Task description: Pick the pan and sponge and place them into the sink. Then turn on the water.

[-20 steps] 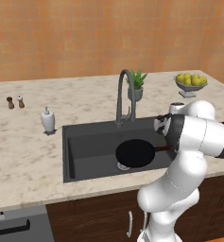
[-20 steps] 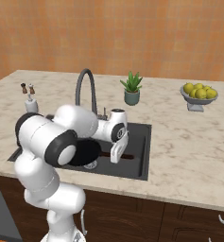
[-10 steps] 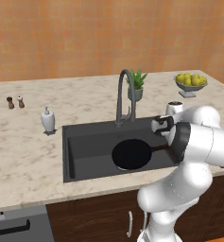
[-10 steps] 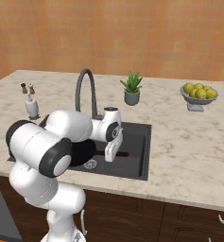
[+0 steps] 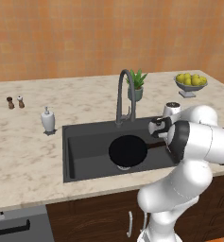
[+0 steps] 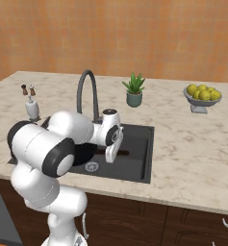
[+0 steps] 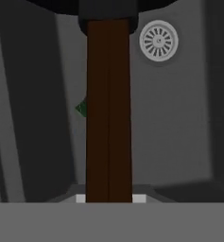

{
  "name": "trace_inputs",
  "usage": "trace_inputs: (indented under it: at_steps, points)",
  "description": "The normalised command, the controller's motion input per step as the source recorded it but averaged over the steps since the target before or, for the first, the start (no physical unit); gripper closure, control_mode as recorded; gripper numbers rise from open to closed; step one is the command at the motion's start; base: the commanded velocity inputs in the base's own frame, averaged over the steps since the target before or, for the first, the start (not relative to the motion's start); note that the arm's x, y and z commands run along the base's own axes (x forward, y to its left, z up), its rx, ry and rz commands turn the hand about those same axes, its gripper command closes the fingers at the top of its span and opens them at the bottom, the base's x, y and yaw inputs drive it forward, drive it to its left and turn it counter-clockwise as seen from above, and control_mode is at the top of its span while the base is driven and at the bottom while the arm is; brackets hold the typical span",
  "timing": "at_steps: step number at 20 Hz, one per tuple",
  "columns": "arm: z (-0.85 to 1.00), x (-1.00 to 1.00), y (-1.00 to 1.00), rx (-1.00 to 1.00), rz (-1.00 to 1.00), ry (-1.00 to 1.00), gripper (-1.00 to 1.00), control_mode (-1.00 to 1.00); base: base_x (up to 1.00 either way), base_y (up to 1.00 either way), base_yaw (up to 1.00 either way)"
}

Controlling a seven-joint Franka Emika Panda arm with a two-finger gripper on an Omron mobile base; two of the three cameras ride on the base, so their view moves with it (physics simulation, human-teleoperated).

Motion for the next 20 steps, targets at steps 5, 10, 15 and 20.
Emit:
trace_inputs:
  at_steps: [5,10,15,20]
  points:
    - [0.0,0.27,0.1,-0.03,0.0,-0.15,1.0,-1.0,0.0,0.0,0.0]
    - [-0.12,0.03,0.01,-0.03,0.0,-0.1,1.0,-1.0,0.0,0.0,0.0]
    - [-0.11,0.0,0.01,-0.01,0.0,-0.1,1.0,-1.0,0.0,0.0,0.0]
    - [-0.23,0.0,0.2,0.0,0.0,-0.07,1.0,-1.0,0.0,0.0,0.0]
